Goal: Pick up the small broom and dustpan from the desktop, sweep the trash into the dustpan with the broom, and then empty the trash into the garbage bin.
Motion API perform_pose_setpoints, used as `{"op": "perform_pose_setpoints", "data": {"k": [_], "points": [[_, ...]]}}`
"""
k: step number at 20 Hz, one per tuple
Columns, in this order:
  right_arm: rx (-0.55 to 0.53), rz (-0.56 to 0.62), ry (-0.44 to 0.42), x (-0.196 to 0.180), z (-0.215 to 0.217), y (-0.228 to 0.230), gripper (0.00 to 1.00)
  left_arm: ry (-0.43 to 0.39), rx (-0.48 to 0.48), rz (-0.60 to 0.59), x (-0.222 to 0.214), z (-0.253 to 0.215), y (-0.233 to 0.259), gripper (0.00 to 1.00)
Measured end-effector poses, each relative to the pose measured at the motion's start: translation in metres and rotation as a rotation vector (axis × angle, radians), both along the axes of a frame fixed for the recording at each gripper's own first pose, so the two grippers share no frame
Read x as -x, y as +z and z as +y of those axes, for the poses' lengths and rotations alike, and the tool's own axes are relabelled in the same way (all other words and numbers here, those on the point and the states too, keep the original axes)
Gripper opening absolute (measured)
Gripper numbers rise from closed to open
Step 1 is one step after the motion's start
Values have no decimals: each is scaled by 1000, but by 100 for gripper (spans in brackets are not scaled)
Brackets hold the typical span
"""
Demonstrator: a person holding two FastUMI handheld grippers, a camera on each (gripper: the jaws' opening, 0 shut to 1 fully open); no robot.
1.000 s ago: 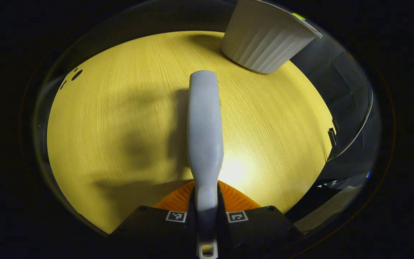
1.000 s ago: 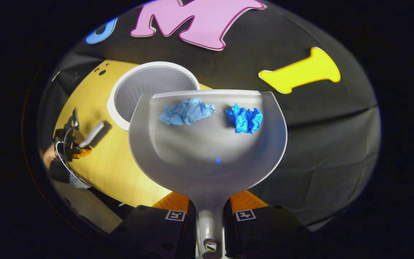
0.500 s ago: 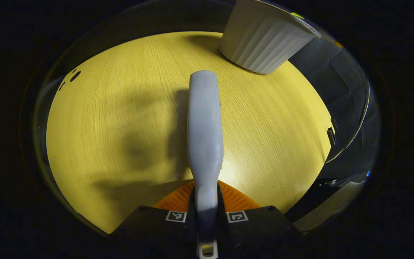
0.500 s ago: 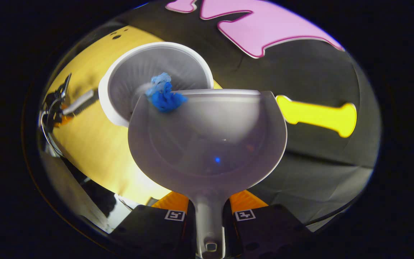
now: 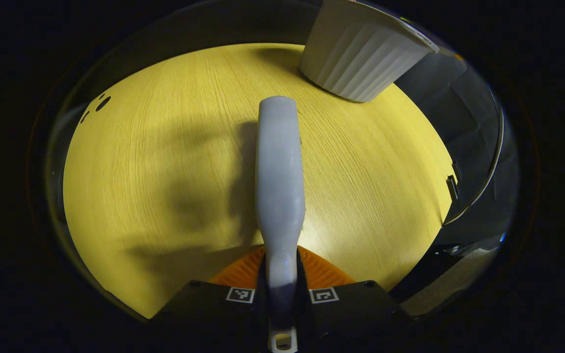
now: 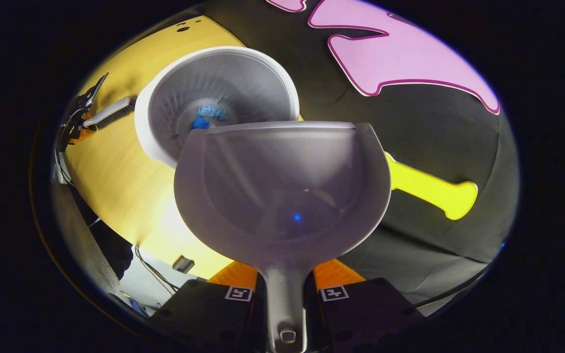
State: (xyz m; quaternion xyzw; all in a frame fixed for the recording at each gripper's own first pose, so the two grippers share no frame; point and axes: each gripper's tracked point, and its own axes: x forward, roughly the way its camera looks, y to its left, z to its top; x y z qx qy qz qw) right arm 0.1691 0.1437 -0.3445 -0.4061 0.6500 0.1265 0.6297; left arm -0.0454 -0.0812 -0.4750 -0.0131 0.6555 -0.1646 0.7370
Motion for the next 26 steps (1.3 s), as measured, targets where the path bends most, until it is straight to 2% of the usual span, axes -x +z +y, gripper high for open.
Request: {"op": "perform_pose_setpoints", "data": {"k": [2,6,7,8,10,11,12,13,16,17,19,23,26], "points": [[-50,-39,-60,1,4,0,35,3,-4,0,0,0,-1,27],[-254,-158,-284,9,25,-2,35,2,-11,1,0,1,0,28],[-297,-193,-324,11,28,-1,40,4,-13,2,0,1,0,27],[-331,-234,-347,13,33,3,35,5,-17,2,0,0,0,28],[-399,-296,-377,20,45,8,35,4,-25,2,0,1,0,27],[-438,-315,-402,27,53,9,40,1,-31,3,0,1,0,28],[-482,-327,-427,38,64,13,40,0,-34,3,0,2,1,27],[-523,-337,-452,47,71,18,35,1,-39,3,-1,2,1,27],[-613,-360,-494,75,90,26,30,13,-49,-3,0,1,1,27],[-632,-362,-503,89,95,28,35,18,-52,-4,0,1,1,27],[-662,-354,-523,121,108,26,35,24,-60,-6,0,1,1,27],[-684,-274,-570,188,133,2,35,24,-75,-7,0,1,1,27],[-661,-205,-580,230,149,-24,35,18,-84,-9,0,2,1,27]]}}
